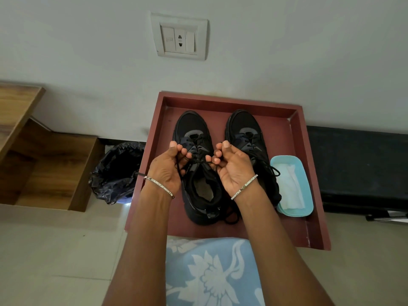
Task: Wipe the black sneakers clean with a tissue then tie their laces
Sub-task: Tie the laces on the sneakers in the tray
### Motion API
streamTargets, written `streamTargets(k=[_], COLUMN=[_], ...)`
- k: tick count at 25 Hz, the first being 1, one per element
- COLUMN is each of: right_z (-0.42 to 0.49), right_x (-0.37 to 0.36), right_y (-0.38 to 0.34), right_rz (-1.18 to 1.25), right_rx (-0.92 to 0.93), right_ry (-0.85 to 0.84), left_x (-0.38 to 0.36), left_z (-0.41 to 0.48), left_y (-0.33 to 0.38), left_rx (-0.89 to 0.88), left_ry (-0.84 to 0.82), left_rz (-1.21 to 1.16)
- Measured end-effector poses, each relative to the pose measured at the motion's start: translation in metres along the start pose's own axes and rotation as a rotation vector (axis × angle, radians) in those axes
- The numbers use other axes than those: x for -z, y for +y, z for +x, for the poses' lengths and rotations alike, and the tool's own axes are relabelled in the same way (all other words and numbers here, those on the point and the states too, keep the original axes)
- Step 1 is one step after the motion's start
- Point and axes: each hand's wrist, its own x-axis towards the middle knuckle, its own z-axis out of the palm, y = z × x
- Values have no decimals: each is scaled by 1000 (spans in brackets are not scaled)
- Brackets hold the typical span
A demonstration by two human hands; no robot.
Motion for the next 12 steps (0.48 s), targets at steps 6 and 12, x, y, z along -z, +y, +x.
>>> streamTargets(k=[6, 12], right_z=[-2, 0], right_x=[5, -6], right_y=[-8, 6], right_rz=[-66, -190], right_rx=[94, 221], right_ry=[-182, -99], left_x=[6, -14], left_z=[0, -1], left_y=[1, -17], left_rx=[-288, -385], left_ry=[-230, -73], left_rz=[272, 170])
